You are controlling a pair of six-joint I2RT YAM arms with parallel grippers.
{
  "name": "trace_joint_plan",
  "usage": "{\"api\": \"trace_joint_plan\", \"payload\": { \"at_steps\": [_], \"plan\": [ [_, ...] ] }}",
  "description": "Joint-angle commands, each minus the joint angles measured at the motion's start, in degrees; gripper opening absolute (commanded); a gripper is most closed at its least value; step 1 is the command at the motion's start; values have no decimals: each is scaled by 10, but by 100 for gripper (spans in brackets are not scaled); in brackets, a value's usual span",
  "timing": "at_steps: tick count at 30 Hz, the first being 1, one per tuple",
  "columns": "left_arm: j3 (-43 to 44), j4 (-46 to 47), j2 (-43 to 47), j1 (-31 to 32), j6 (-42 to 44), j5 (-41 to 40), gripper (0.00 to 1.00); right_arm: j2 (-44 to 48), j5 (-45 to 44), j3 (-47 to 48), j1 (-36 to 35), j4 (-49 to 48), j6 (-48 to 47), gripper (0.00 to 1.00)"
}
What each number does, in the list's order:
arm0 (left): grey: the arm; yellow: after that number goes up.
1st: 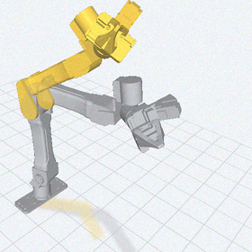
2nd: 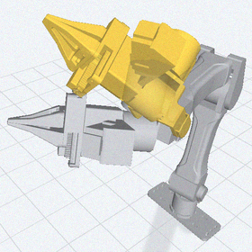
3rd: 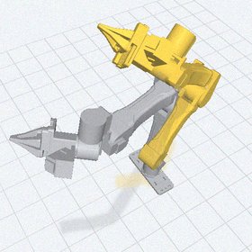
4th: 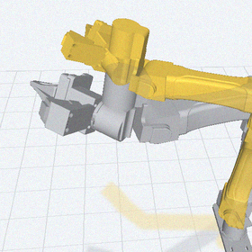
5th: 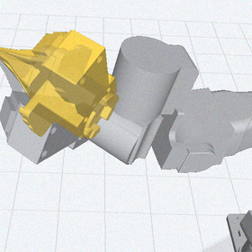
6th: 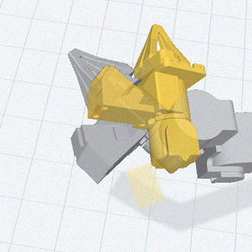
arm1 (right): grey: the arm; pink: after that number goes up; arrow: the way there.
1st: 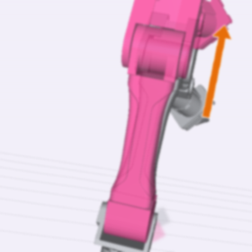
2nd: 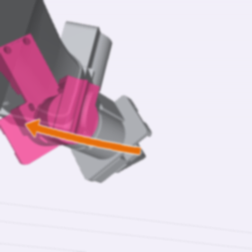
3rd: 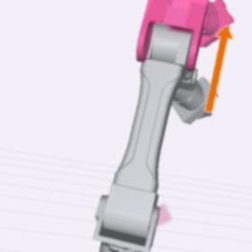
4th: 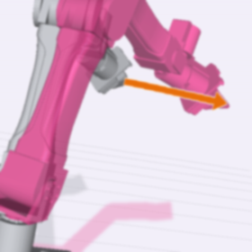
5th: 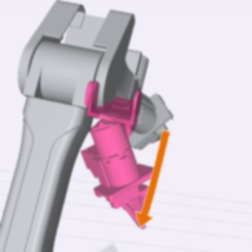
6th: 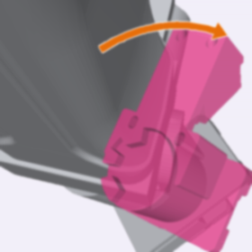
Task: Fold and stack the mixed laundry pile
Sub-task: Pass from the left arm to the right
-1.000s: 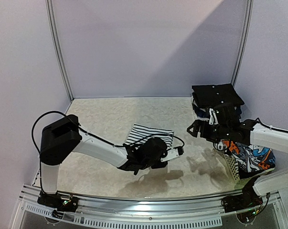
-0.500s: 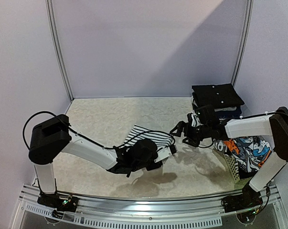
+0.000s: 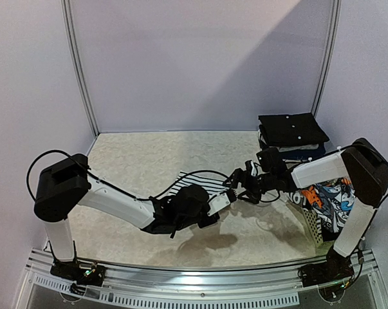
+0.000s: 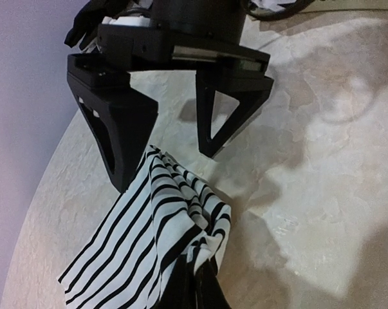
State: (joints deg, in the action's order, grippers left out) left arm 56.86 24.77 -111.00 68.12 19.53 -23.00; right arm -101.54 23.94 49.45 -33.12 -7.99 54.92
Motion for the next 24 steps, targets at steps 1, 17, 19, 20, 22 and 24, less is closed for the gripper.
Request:
{"api": "trace_joint_plan", "payload": {
  "at_steps": [1,17,19,20,22,24],
  "plan": [
    [-12,29,25,-6,-18,2,0,-29,16,-2,-4,-44,23,91],
    [-10,38,28,-6,-51,-5,0,-90,34,-8,-2,-125,84,77],
    [-11,40,30,-7,-55,-8,0,-90,31,-8,-1,-126,85,76],
    [-11,40,31,-7,-56,-8,0,-90,29,-8,-1,-127,85,76],
    [-12,40,31,-6,-60,-5,0,-93,27,-8,2,-131,86,75],
    [-13,41,31,-6,-63,-1,0,-95,19,-4,3,-130,86,73]
  ]
}}
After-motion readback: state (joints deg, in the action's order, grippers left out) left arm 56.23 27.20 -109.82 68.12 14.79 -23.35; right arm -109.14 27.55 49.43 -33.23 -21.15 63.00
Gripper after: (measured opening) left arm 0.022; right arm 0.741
